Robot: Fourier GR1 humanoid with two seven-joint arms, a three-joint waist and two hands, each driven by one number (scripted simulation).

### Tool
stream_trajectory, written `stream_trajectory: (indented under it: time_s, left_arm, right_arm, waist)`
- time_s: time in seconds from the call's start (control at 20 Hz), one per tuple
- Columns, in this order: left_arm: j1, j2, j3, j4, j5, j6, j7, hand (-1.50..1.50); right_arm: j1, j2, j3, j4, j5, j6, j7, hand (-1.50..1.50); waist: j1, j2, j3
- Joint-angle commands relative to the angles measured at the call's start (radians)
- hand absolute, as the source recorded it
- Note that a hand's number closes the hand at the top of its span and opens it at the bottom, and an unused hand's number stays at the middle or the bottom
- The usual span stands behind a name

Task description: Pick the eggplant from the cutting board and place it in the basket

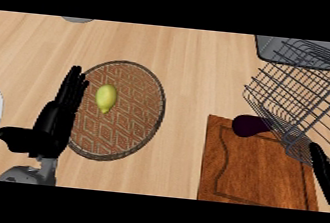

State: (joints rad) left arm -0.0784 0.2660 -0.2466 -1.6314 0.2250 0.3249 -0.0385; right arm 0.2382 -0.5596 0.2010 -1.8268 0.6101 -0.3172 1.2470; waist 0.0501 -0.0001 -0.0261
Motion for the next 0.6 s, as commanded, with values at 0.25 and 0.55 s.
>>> stream_trajectory:
  time_s: [0.25,0.55]
  left_arm:
    - [0.014,0.002,0.01,0.008,0.003,-0.01,-0.01,0.0]
    - [-0.006,0.008,0.03,-0.022,-0.004,0.015,0.021,0.0]
  right_arm:
    - [0.003,0.198,0.004,0.06,0.157,0.119,0.24,-1.5]
    - [-0.027,0.357,-0.018,0.081,0.297,0.164,0.24,-1.5]
  waist:
    - [-0.018,0.012,0.017]
    - [-0.016,0.011,0.021]
